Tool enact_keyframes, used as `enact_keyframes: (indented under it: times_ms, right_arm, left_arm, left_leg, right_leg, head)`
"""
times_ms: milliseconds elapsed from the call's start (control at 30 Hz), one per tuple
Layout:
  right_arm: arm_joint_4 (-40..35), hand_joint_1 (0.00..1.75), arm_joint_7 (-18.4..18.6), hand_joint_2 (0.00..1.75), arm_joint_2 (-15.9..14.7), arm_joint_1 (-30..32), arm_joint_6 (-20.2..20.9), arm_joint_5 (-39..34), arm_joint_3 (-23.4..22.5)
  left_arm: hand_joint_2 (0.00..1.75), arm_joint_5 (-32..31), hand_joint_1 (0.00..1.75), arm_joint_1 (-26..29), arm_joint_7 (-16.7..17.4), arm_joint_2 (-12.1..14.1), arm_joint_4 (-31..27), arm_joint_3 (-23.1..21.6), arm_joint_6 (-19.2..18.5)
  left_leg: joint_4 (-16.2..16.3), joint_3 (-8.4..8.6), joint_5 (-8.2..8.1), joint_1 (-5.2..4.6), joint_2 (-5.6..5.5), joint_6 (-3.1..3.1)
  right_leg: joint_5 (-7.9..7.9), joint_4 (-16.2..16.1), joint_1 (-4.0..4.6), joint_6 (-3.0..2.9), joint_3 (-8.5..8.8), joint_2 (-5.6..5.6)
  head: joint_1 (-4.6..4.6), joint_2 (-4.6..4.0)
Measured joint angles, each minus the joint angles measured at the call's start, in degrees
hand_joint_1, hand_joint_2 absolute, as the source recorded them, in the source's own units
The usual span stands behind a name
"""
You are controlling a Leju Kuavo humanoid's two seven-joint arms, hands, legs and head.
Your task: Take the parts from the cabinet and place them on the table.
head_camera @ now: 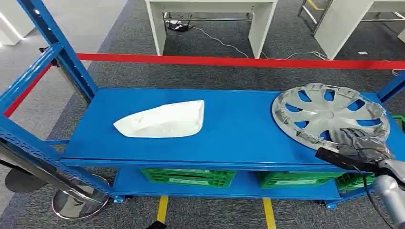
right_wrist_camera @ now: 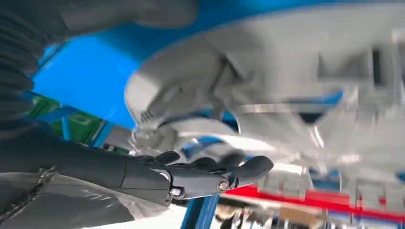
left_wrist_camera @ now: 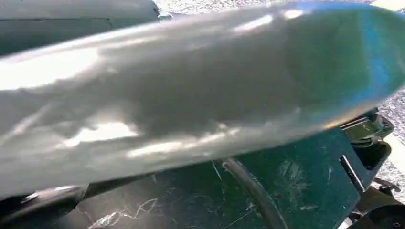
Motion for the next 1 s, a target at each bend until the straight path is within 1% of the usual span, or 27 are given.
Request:
enact_keyframes:
  times_ms: [33, 67, 100, 133, 167, 200, 233, 267, 300, 333, 367, 433, 467, 500, 533, 567, 633, 667, 700, 733, 767, 800, 833, 867, 900, 967, 1000]
  right_arm:
    - [0.5, 1.75, -0.5, 1.75, -0.4, -0.1, 0.9, -0.2, 0.0]
    - [1.2, 1.75, -1.2, 1.75, -1.1, -0.3, 2.3, -0.4, 0.1]
    - [1.6, 1.75, -1.5, 1.75, -1.5, -0.4, 3.0, -0.6, 0.1]
    - [2.4, 1.75, -2.4, 1.75, -2.1, -0.5, 3.6, -0.9, 0.3]
    - [2.9, 1.75, -3.2, 1.75, -2.7, -0.7, 4.3, -1.2, 0.5]
    - [3.4, 1.75, -4.2, 1.75, -3.4, -1.0, 4.9, -1.8, 0.7]
    - [3.6, 1.75, -4.6, 1.75, -3.9, -1.5, 5.5, -2.1, 0.9]
    - [3.9, 1.75, -5.1, 1.75, -4.6, -2.0, 6.2, -2.2, 1.0]
    - [4.1, 1.75, -5.7, 1.75, -5.2, -2.4, 6.8, -2.3, 1.4]
    - [4.1, 1.75, -5.9, 1.75, -5.6, -2.7, 7.0, -2.4, 1.7]
    - [4.1, 1.75, -6.0, 1.75, -5.8, -2.9, 7.2, -2.5, 1.9]
    - [4.6, 1.75, -6.3, 1.75, -6.4, -3.1, 7.7, -3.1, 2.2]
    - [4.8, 1.75, -6.4, 1.75, -6.9, -3.5, 8.3, -3.7, 2.7]
    - [4.9, 1.75, -6.6, 1.75, -7.1, -3.8, 8.8, -4.4, 3.2]
    - [5.2, 1.75, -6.7, 1.75, -7.4, -4.2, 9.2, -5.1, 3.8]
    - [5.4, 1.75, -6.8, 1.75, -7.8, -4.4, 9.3, -5.6, 4.4]
    - [5.8, 1.75, -7.2, 1.75, -8.0, -4.5, 9.2, -6.2, 5.1]
    - [6.0, 1.75, -7.3, 1.75, -8.2, -4.6, 8.3, -6.3, 5.8]
    - [6.1, 1.75, -7.2, 1.75, -8.2, -4.5, 7.1, -6.3, 6.4]
    - [6.2, 1.75, -7.1, 1.75, -8.2, -4.3, 5.2, -6.3, 7.0]
    - [6.1, 1.75, -7.2, 1.75, -8.2, -3.9, 2.6, -6.0, 7.3]
    - [5.8, 1.75, -7.2, 1.75, -7.9, -3.2, -1.0, -5.3, 7.5]
    - [5.2, 1.75, -7.1, 1.75, -7.6, -2.3, -4.8, -4.4, 7.5]
    - [4.0, 1.75, -6.7, 1.75, -7.5, -1.0, -9.1, -2.7, 7.5]
    - [2.8, 1.75, -6.2, 1.75, -6.9, 0.4, -11.9, -1.5, 7.5]
    - [-0.6, 1.75, -5.6, 1.75, -5.7, 3.4, -16.5, 1.4, 7.3]
    - [-2.3, 1.75, -5.3, 1.75, -5.3, 4.8, -18.1, 2.9, 7.0]
  left_arm:
    - [0.0, -0.1, 0.0, 0.0, -0.1, 0.0, 0.0, 0.0, 0.0]
    - [0.0, -0.2, 0.0, 0.0, -0.1, -0.1, 0.0, 0.0, -0.1]
    - [0.0, -0.3, 0.0, 0.0, -0.1, -0.1, 0.0, 0.0, -0.1]
    - [0.0, -0.4, 0.0, 0.0, -0.2, 0.0, 0.0, 0.1, -0.2]
    - [0.0, -0.4, 0.0, 0.1, -0.2, 0.0, 0.0, 0.1, -0.2]
    - [0.0, -0.5, 0.0, 0.1, -0.2, 0.0, 0.0, 0.1, -0.2]
    - [0.0, -0.6, 0.0, 0.1, -0.2, 0.0, 0.0, 0.1, -0.2]
    - [0.0, -0.6, 0.0, 0.1, -0.2, -0.1, 0.0, 0.2, -0.2]
    - [0.0, -0.7, 0.0, 0.0, -0.3, -0.1, 0.0, 0.2, -0.2]
    - [0.0, -0.8, 0.0, 0.0, -0.3, -0.2, 0.0, 0.2, -0.2]
    - [0.0, -0.8, 0.0, -0.1, -0.3, -0.2, 0.0, 0.2, -0.2]
    - [0.0, -0.9, 0.0, -0.1, -0.4, -0.3, 0.0, 0.2, -0.2]
    - [0.0, -0.9, 0.0, -0.1, -0.4, -0.3, 0.0, 0.2, -0.2]
    - [0.0, -0.9, 0.0, -0.1, -0.4, -0.2, 0.0, 0.2, -0.2]
    - [0.0, -1.0, 0.0, -0.1, -0.5, -0.2, 0.0, 0.3, -0.2]
    - [0.0, -1.0, 0.0, -0.2, -0.5, -0.2, 0.0, 0.3, -0.2]
    - [0.0, -1.0, 0.0, -0.1, -0.5, -0.1, 0.0, 0.4, -0.1]
    - [0.0, -1.0, 0.0, 0.0, -0.4, -0.1, 0.1, 0.4, -0.1]
    - [0.0, -1.0, 0.0, 0.0, -0.3, -0.1, 0.1, 0.5, 0.0]
    - [0.0, -1.0, 0.0, 0.0, -0.2, 0.0, 0.1, 0.7, 0.1]
    - [0.0, -1.0, 0.0, 0.0, 0.0, 0.0, 0.1, 0.8, 0.2]
    - [0.0, -1.0, 0.0, -0.1, 0.0, -0.1, 0.1, 1.0, 0.4]
    - [0.0, -1.0, 0.0, -0.1, 0.0, -0.3, 0.1, 1.2, 0.6]
    - [0.0, -1.0, 0.0, -0.3, 0.0, -0.5, 0.1, 1.3, 0.9]
    - [0.0, -1.0, 0.0, -0.3, 0.0, -0.5, 0.1, 1.5, 1.0]
    - [0.0, -1.0, 0.0, -0.3, 0.0, -0.7, 0.1, 1.7, 1.3]
    - [0.0, -1.0, 0.0, -0.4, 0.0, -0.8, 0.1, 1.7, 1.4]
  left_leg:
    - [0.0, -0.1, 0.08, 0.0, -0.06, 0.26]
    - [0.0, -0.29, 0.17, -0.06, -0.07, 0.48]
    - [0.0, -0.51, 0.25, -0.17, -0.06, 0.6]
    - [0.1, -0.71, 0.3, -0.31, -0.06, 0.68]
    - [0.1, -0.76, 0.33, -0.47, -0.06, 0.73]
    - [0.1, -0.73, 0.33, -0.55, -0.07, 0.74]
    - [0.1, -0.64, 0.32, -0.68, -0.12, 0.75]
    - [0.1, -0.51, 0.31, -0.85, -0.17, 0.75]
    - [0.1, -0.38, 0.3, -0.95, -0.24, 0.75]
    - [0.1, -0.36, 0.28, -1.0, -0.24, 0.67]
    - [0.2, -0.52, 0.17, -1.09, -0.38, 0.4]
    - [0.1, -0.48, 0.16, -0.77, -0.45, -0.13]
    - [0.1, -0.45, 0.16, -0.81, -0.46, -0.41]
    - [0.4, -0.46, -0.14, -1.0, -0.44, -0.63]
    - [2.0, -1.07, -1.56, -1.05, -0.34, -1.07]
    - [5.6, -2.62, -4.02, -0.84, -0.31, -1.49]
    - [14.4, -6.48, -8.15, -0.27, -0.26, -2.15]
    - [17.6, -7.94, -8.94, 0.02, -0.22, -2.49]
    - [17.6, -7.97, -8.28, 0.26, -0.17, -2.75]
    - [15.5, -6.97, -6.43, 0.49, -0.11, -3.02]
    - [11.1, -4.93, -3.8, 0.71, -0.08, -3.3]
    - [5.6, -2.31, -1.15, 0.97, -0.04, -3.67]
    - [1.5, -0.51, -0.3, 1.38, -0.02, -4.13]
    - [1.0, -0.53, -0.88, 1.19, -0.7, -3.6]
    - [1.4, -0.93, -0.84, 1.13, -0.69, -2.74]
    - [1.4, -1.11, -0.74, 0.84, -0.64, -2.03]
    - [1.2, -1.11, -0.47, 0.91, -0.64, -1.56]
  right_leg:
    - [-1.63, 1.9, 0.03, 0.16, -0.86, 0.02]
    - [-3.91, 5.8, 0.03, 0.31, -2.75, 0.03]
    - [-6.25, 11.0, 0.03, 0.38, -5.22, 0.04]
    - [-7.91, 15.7, 0.04, 0.44, -7.5, 0.03]
    - [-8.08, 17.9, 0.04, 0.36, -8.65, 0.03]
    - [-6.95, 17.1, 0.09, 0.21, -8.23, 0.04]
    - [-4.83, 13.9, 0.12, -0.06, -6.55, 0.04]
    - [-2.12, 8.4, 0.25, -0.48, -3.71, 0.03]
    - [0.08, 2.5, 0.49, -1.1, -0.56, -0.02]
    - [-0.8, -0.3, 0.74, -1.69, 0.68, -0.29]
    - [-0.39, -0.7, 0.89, -1.49, 0.88, -0.37]
    - [-0.51, -0.7, 1.17, -1.72, 0.75, -0.37]
    - [-0.35, -0.9, 1.17, -2.01, 0.82, -0.37]
    - [0.31, -1.7, 0.32, -2.22, 1.85, -0.5]
    - [0.5, -1.9, 0.24, -2.4, 2.02, -0.56]
    - [0.53, -1.9, 0.12, -2.46, 1.97, -0.6]
    - [0.46, -1.9, 0.06, -2.49, 1.93, -0.68]
    - [0.45, -1.8, 0.02, -2.46, 1.9, -0.67]
    - [0.43, -1.8, -0.06, -2.43, 1.95, -0.65]
    - [0.34, -1.8, -0.21, -2.26, 1.95, -0.62]
    - [0.27, -1.6, -0.47, -1.96, 1.98, -0.51]
    - [0.09, -1.4, -0.78, -1.55, 2.03, -0.41]
    - [-0.19, -0.9, -0.55, -0.99, 1.85, -0.26]
    - [-0.46, -0.1, -0.41, -0.45, 1.35, -0.03]
    - [-0.25, -0.3, -0.33, -0.11, 1.13, 0.06]
    - [0.16, -0.9, -0.54, 0.55, 1.2, 0.21]
    - [0.13, -0.9, -0.68, 0.91, 1.19, 0.22]
  head:
    - [0.26, 0.0]
    - [0.5, 0.0]
    - [0.53, 0.0]
    - [0.53, 0.0]
    - [0.5, 0.0]
    - [0.5, 0.0]
    - [0.55, 0.0]
    - [0.53, 0.0]
    - [0.53, 0.0]
    - [0.44, 0.0]
    - [0.41, 0.0]
    - [0.53, 0.0]
    - [0.48, 0.0]
    - [0.5, 0.0]
    - [0.26, 0.0]
    - [-0.09, 0.0]
    - [0.0, 0.0]
    - [-0.09, 0.0]
    - [-0.04, 0.0]
    - [-0.02, 0.0]
    - [-0.04, 0.0]
    - [-0.04, 0.0]
    - [-0.06, 0.0]
    - [-0.31, 0.0]
    - [0.0, 0.0]
    - [0.04, 0.0]
    - [-0.02, 0.0]
